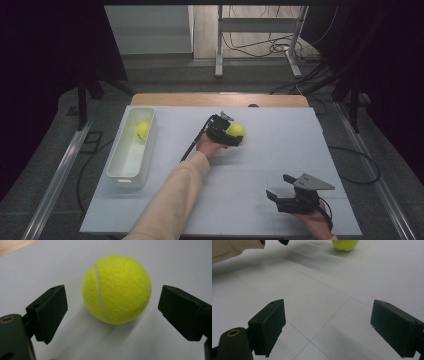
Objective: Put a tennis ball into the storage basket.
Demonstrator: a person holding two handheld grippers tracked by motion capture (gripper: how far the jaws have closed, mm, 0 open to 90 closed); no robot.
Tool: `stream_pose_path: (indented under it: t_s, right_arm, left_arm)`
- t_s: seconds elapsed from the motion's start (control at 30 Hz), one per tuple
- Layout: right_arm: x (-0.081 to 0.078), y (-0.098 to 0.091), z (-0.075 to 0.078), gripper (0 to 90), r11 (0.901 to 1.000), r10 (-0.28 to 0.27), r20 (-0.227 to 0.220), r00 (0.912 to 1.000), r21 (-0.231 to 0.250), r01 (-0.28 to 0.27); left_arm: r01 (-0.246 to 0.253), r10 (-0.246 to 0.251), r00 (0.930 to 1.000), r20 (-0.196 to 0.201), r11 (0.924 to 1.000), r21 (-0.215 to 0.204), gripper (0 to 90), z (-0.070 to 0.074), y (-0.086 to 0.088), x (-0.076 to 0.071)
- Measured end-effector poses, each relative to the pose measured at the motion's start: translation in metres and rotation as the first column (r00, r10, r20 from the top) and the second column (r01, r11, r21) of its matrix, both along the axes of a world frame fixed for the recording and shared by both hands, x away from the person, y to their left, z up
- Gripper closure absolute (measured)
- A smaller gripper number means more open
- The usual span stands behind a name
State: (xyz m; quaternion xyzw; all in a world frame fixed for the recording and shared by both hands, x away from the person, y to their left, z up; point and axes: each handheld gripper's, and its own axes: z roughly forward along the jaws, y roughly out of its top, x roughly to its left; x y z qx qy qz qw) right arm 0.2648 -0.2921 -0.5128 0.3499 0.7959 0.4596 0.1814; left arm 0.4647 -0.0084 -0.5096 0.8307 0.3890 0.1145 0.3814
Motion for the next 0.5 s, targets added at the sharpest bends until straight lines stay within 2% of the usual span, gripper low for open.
stream_pose_path:
  t_s: [0.37, 0.5]
  right_arm:
    - [0.0, 0.0, 0.0, 13.3, 1.0, -0.001, -0.001, 1.0, 0.002, 0.001]
    - [0.0, -0.001, 0.0, 13.3, 1.0, -0.002, -0.001, 1.0, 0.003, 0.002]
  left_arm:
    - [0.008, -0.008, 0.9999, -0.009, 1.0, 0.005, 9.9, -0.001, -0.009, 0.007]
    - [-0.002, 0.002, 0.9996, -0.027, 0.9997, 0.024, 10.0, -0.006, -0.012, 0.013]
